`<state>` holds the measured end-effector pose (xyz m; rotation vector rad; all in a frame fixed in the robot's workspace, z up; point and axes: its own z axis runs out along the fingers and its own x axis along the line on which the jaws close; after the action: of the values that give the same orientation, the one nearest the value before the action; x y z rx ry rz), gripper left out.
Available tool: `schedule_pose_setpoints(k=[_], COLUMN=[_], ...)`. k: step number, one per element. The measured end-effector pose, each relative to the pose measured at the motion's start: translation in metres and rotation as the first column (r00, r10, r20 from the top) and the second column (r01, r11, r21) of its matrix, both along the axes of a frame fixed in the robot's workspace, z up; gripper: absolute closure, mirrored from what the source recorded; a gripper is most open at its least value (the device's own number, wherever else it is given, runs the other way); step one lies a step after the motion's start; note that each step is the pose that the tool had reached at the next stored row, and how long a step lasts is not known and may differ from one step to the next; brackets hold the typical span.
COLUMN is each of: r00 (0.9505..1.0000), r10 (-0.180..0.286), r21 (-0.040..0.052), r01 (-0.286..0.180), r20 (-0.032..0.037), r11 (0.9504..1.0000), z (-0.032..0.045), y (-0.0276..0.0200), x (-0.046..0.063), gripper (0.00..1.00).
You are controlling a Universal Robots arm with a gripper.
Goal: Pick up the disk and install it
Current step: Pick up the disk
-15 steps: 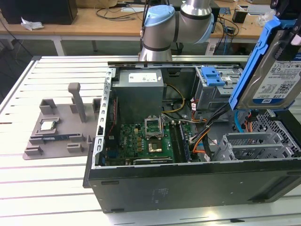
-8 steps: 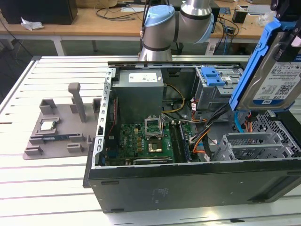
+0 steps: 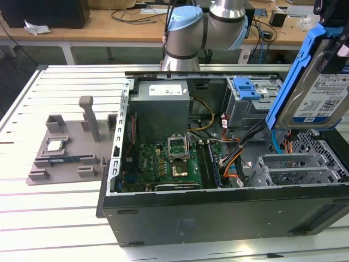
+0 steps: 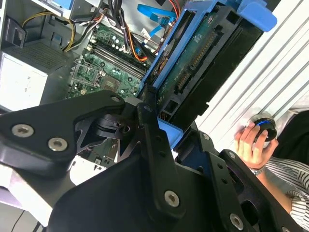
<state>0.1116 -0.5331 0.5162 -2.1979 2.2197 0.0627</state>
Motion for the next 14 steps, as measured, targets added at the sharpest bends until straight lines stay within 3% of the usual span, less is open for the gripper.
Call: schedule_pose_setpoints(k=[14], r00=[1.0], r10=[0.0], r21=[-0.0004], r01=[0.0], r20=[-0.0003], r11=[1.0], z=[-0.0054], y=[-0.0002], x=[0.001], gripper=[0.63])
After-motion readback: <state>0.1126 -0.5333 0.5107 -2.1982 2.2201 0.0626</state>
